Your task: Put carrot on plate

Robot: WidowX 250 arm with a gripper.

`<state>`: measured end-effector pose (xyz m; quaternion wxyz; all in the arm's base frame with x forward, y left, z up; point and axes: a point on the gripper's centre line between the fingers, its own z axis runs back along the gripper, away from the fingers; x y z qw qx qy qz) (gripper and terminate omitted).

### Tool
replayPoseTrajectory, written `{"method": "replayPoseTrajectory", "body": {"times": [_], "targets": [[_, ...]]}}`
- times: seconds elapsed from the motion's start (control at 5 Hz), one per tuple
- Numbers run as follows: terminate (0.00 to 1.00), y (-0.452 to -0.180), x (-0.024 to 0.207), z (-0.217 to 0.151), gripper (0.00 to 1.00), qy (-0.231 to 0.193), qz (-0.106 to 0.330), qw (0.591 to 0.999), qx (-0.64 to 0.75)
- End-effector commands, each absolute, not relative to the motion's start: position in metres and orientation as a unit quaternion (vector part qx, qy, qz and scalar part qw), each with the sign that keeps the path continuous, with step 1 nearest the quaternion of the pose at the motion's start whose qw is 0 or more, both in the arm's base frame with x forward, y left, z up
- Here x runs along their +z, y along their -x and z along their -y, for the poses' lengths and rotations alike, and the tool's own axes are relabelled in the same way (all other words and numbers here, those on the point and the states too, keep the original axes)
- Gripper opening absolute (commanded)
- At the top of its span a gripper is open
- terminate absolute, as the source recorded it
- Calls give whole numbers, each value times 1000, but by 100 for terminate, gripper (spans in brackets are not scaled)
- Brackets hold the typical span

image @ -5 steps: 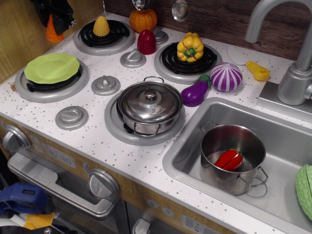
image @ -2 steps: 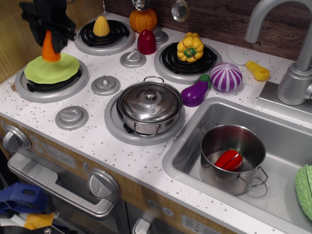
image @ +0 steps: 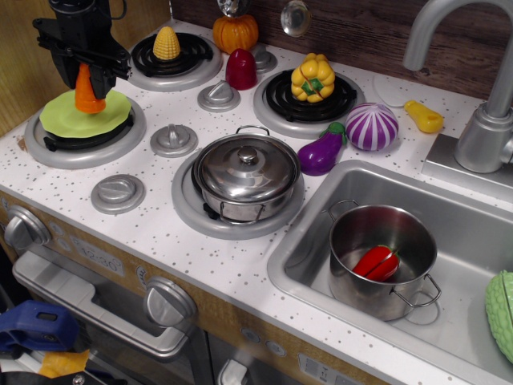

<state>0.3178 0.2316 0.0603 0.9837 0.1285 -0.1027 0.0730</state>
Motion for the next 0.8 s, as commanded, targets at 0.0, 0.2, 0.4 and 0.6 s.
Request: {"method": "replayPoseTrajectory", "body": {"times": [0.0,0.2,0.4,0.6], "targets": [[0,-322,83,-238,100,-144,153,976,65],[0,-322,83,-238,100,-144,153,976,65],[0,-322,83,-238,100,-144,153,976,65],[100,-322,83,-238,100,-144,153,976,65]]}}
